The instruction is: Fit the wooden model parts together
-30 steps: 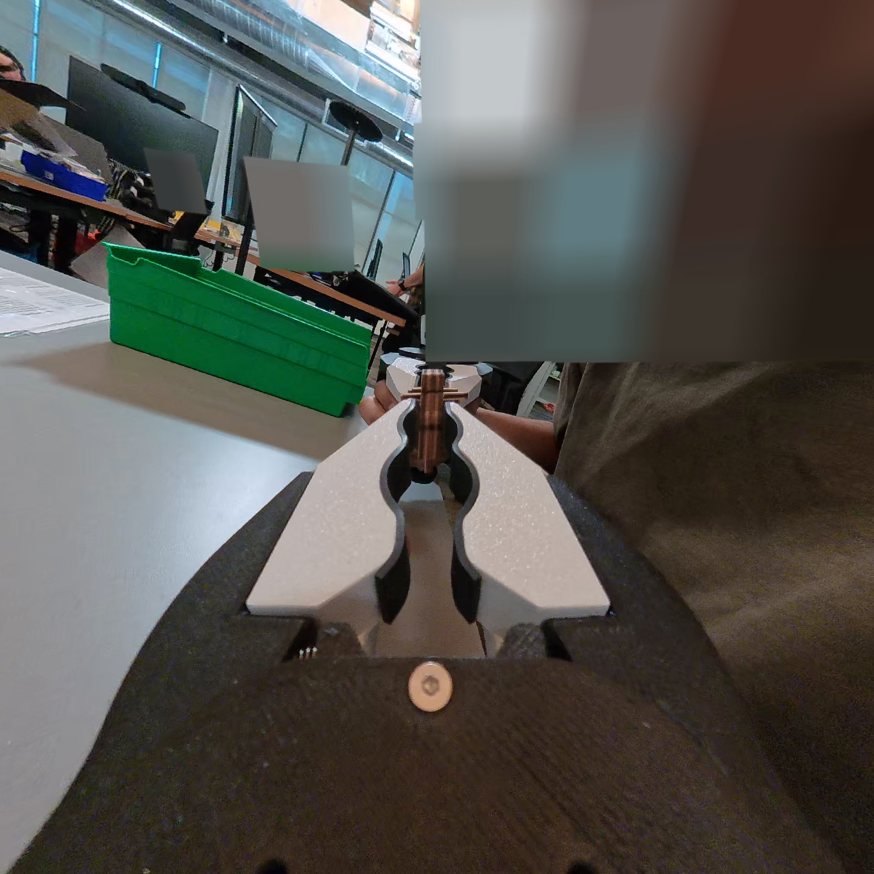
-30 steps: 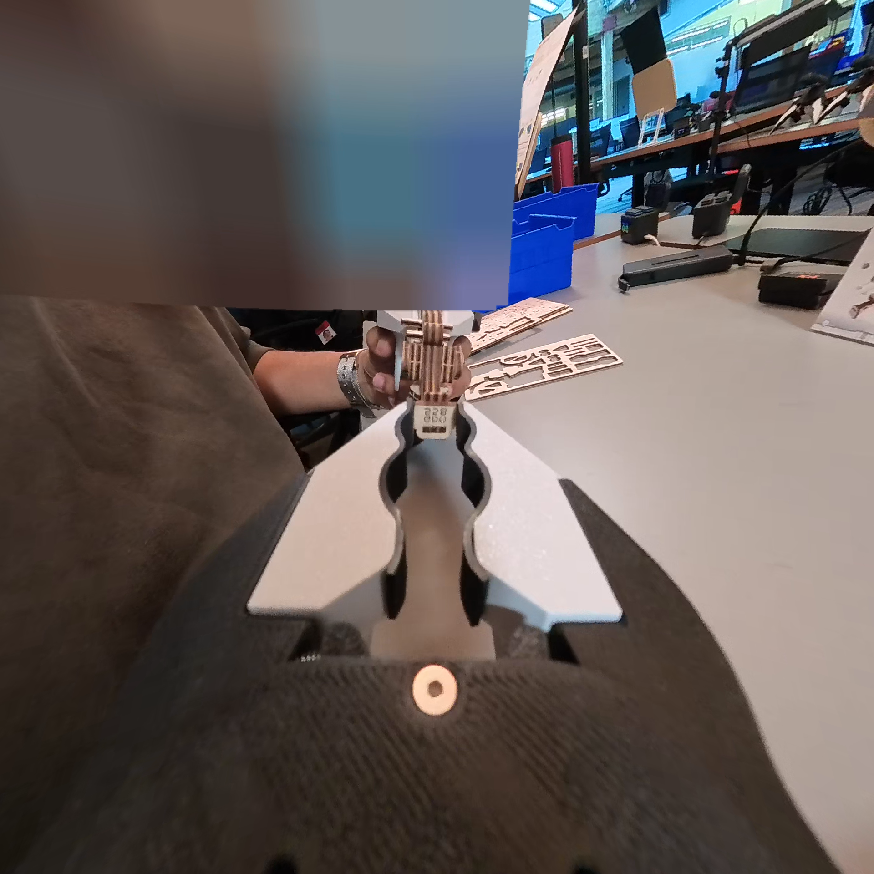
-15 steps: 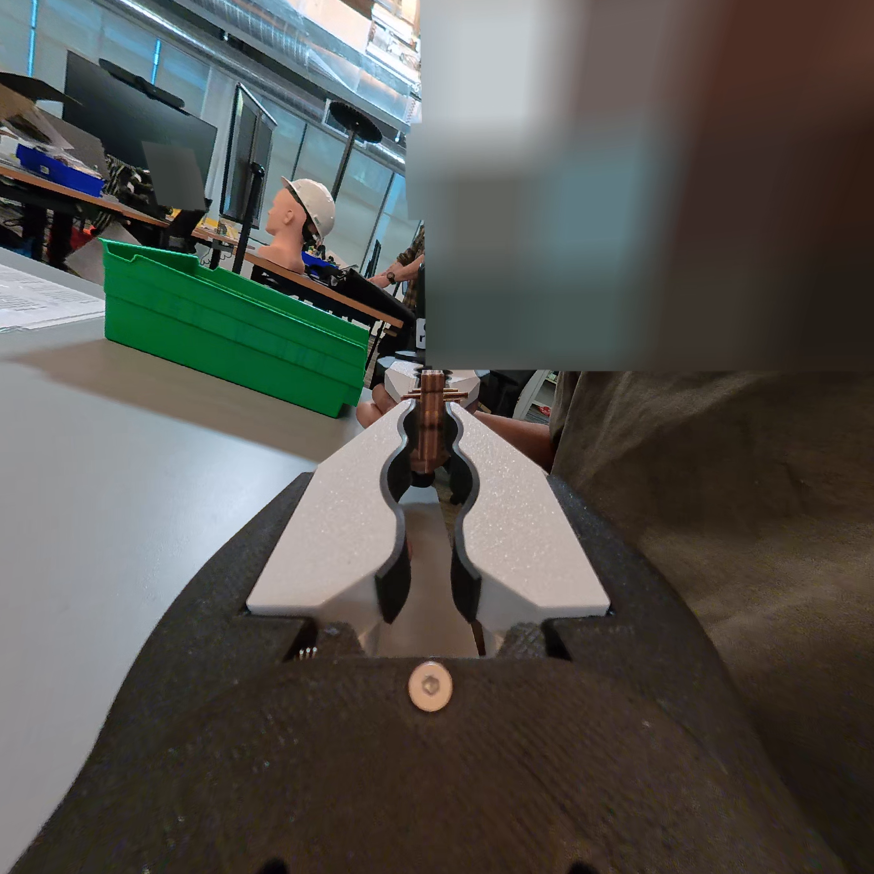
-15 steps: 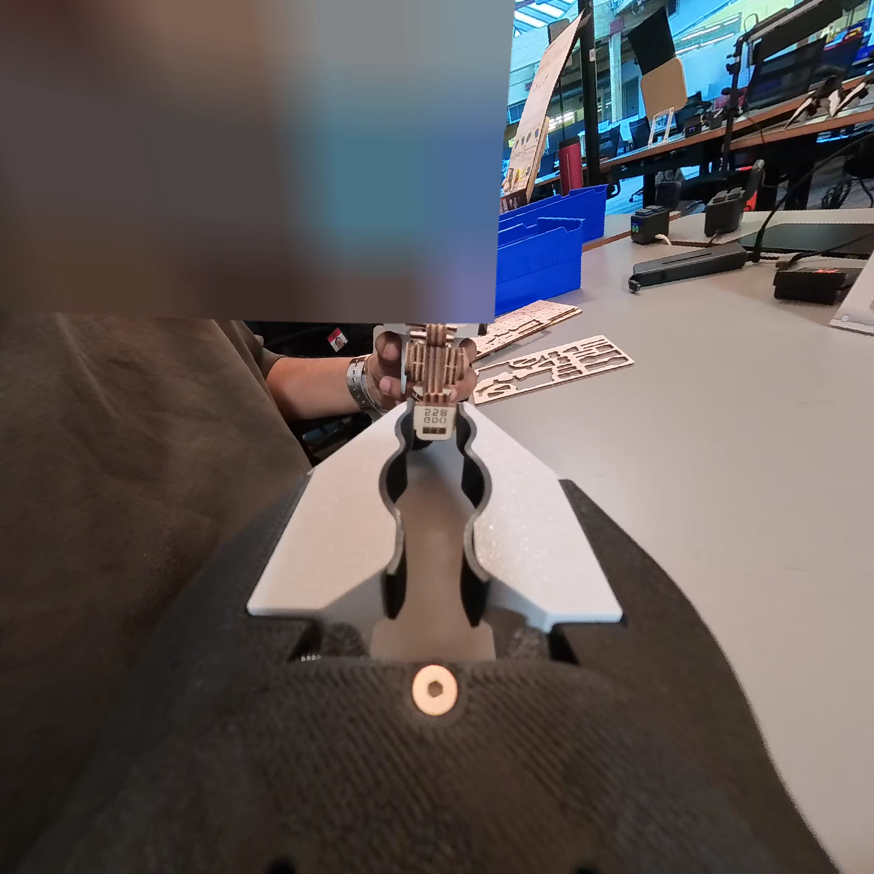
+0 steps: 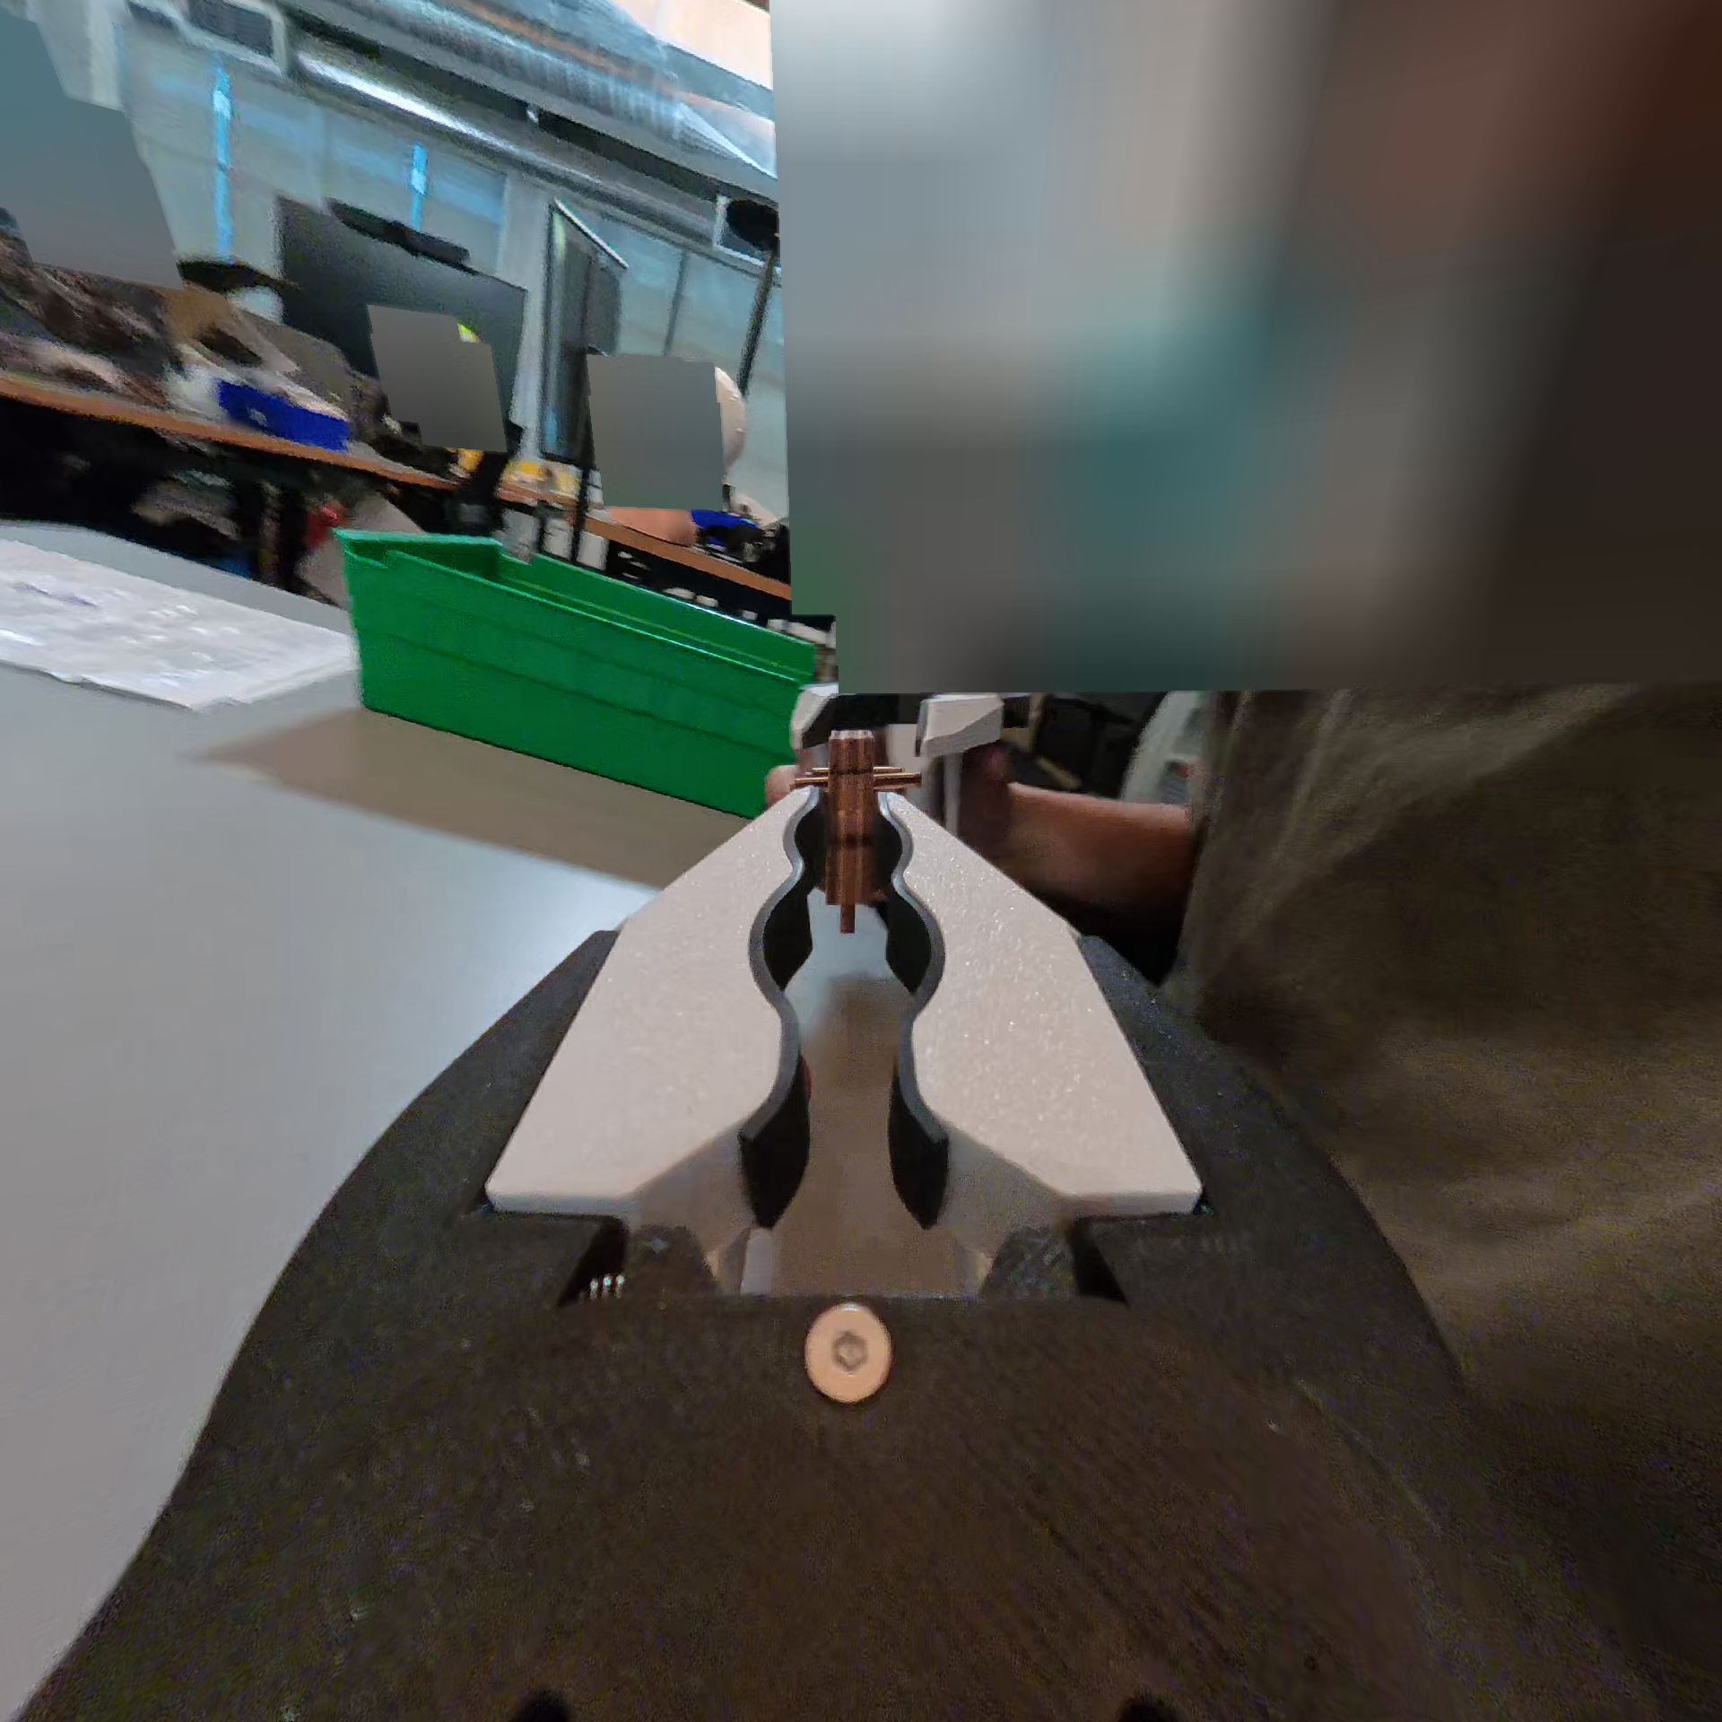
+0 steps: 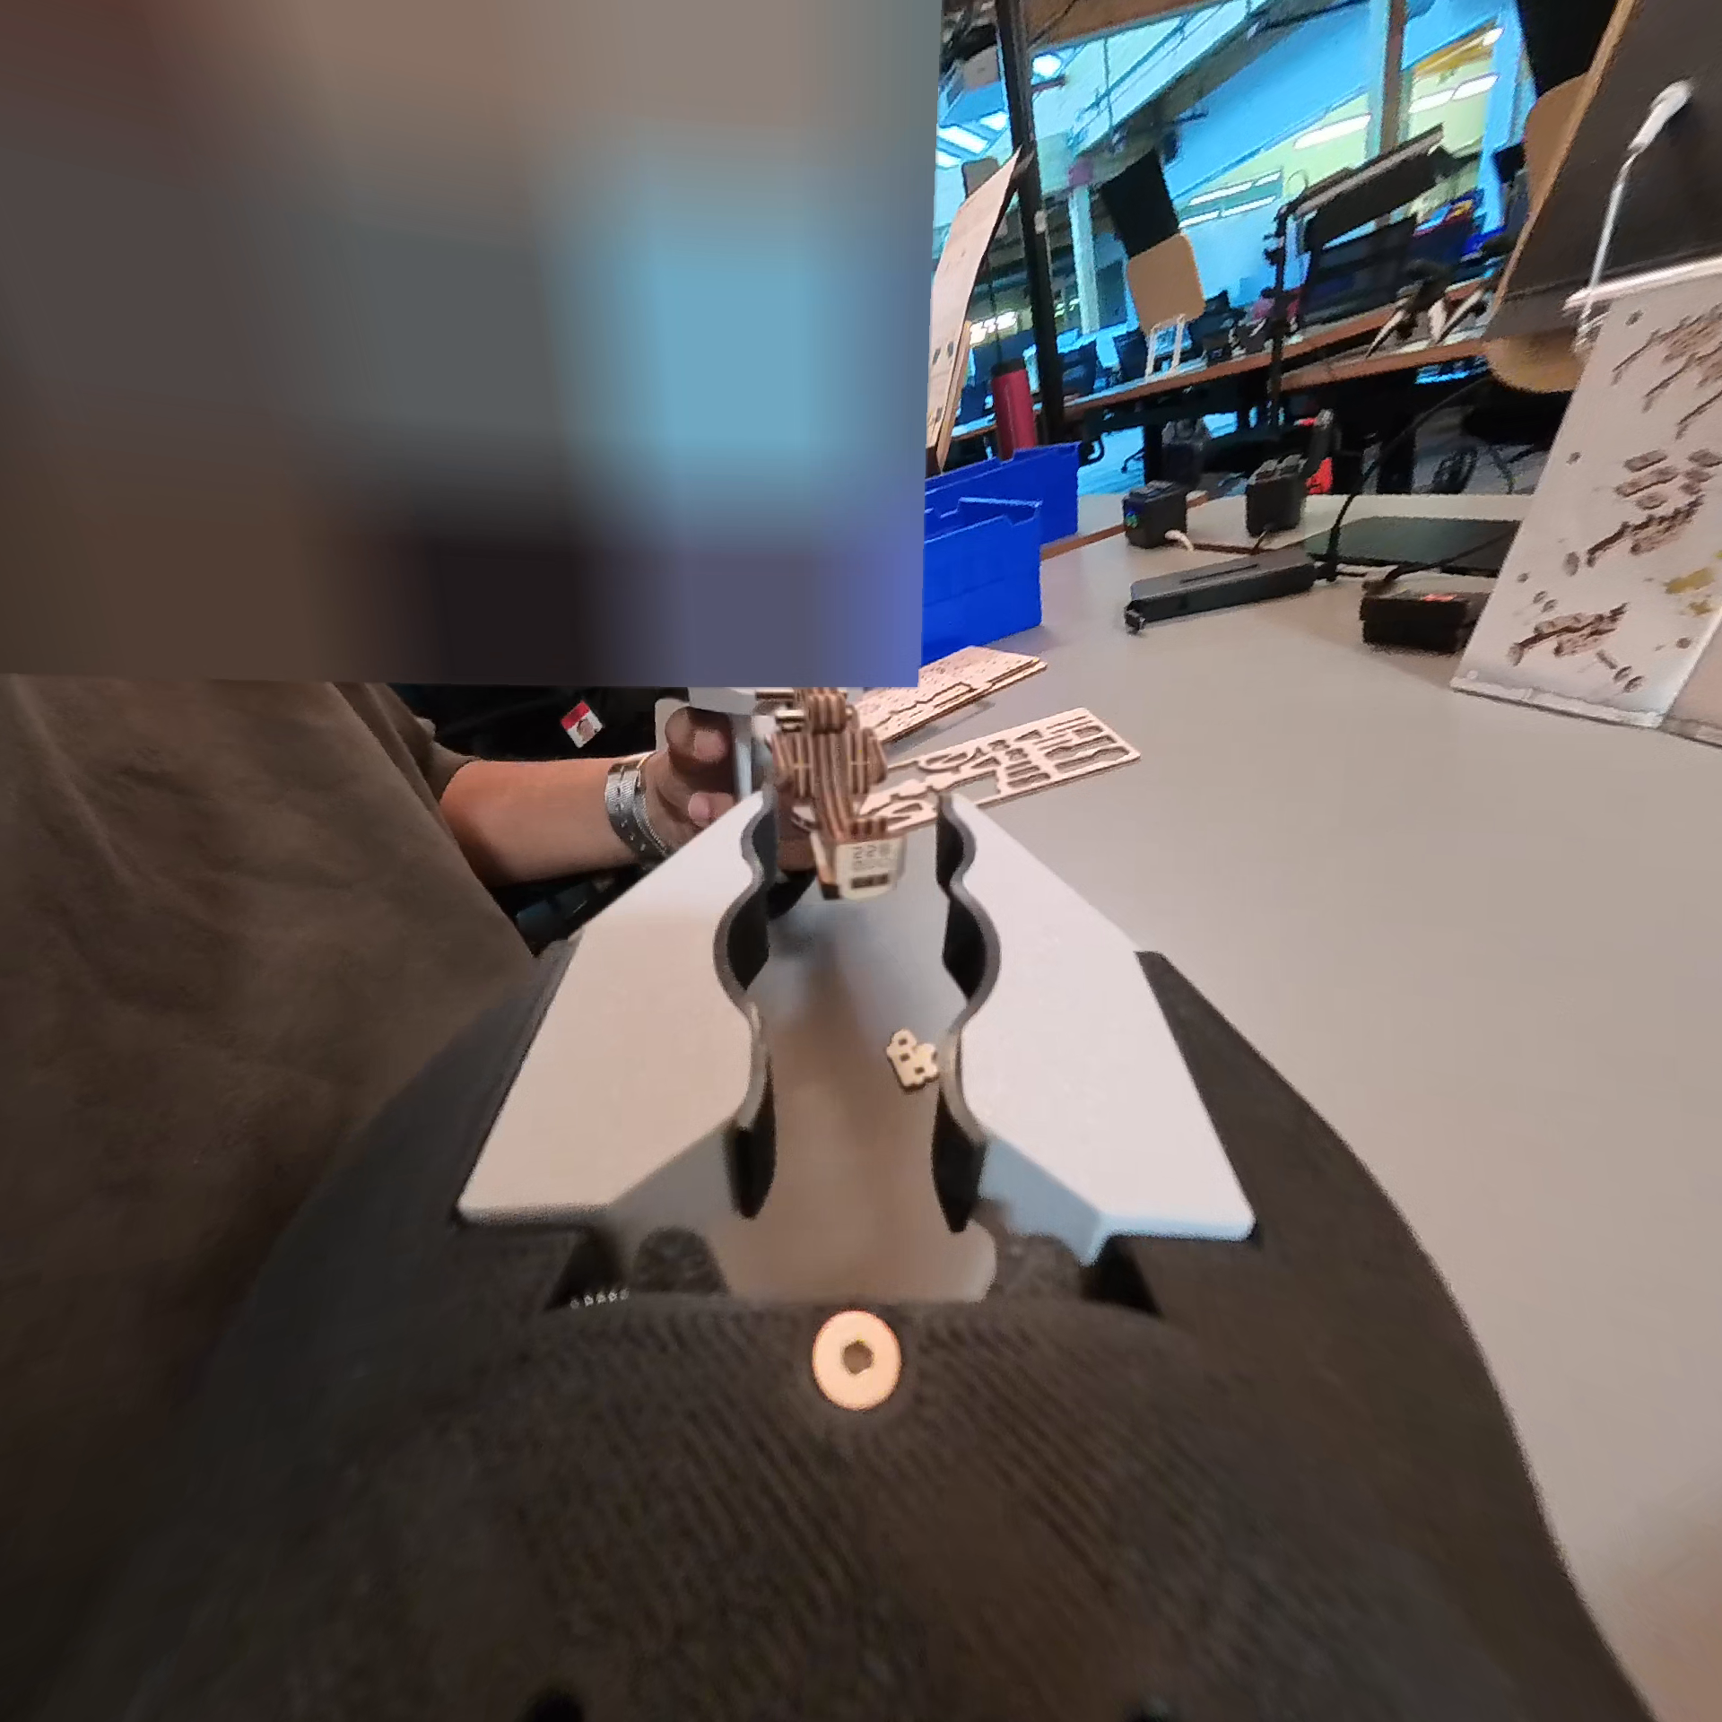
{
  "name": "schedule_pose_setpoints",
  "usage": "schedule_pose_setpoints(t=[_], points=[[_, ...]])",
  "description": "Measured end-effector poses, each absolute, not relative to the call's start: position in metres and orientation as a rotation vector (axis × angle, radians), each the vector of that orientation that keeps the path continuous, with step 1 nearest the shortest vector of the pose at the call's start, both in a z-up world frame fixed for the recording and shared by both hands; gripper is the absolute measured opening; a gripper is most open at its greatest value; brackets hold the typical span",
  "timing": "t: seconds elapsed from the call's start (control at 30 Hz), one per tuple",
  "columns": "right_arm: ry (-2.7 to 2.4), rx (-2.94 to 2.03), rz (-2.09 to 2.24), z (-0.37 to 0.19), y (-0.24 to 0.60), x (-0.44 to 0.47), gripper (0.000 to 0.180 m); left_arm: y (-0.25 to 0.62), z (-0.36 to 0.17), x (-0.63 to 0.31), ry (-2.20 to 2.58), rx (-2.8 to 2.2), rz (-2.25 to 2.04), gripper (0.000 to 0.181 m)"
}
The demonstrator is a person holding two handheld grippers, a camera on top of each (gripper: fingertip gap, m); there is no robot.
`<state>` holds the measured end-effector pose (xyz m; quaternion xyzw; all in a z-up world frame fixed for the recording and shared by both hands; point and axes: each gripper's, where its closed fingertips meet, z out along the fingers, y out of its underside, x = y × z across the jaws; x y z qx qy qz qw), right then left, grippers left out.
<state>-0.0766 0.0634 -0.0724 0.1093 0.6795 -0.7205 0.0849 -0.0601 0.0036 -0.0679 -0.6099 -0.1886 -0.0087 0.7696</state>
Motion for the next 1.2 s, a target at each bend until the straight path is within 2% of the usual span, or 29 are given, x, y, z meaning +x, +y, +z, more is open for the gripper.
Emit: schedule_pose_setpoints(t=[0.13, 0.2, 0.3, 0.4, 0.6, 1.2], points=[[2.096, 0.288, -2.202, -0.073, 0.064, -0.078, 0.032, 0.005, -0.078, -0.066, -0.327, -1.479, 0.367, 0.005], [2.153, 0.248, -2.199, -0.078, 0.061, -0.075, 0.031, 0.015, -0.088, -0.063, -0.279, -1.553, 0.425, 0.005], [2.246, 0.167, -2.191, -0.085, 0.057, -0.07, 0.029, 0.026, -0.099, -0.054, -0.233, -1.618, 0.384, 0.005], [2.35, 0.009, -2.2, -0.091, 0.054, -0.06, 0.016, 0.027, -0.103, -0.052, -0.194, -1.649, 0.417, 0.005], [2.514, -0.154, -2.171, -0.106, 0.048, -0.052, 0.01, 0.034, -0.107, -0.041, -0.142, -1.67, 0.359, 0.005], [2.357, -0.157, -2.054, -0.107, 0.049, -0.034, 0.008, 0.035, -0.1, -0.027, -0.157, -1.605, 0.111, 0.005]])
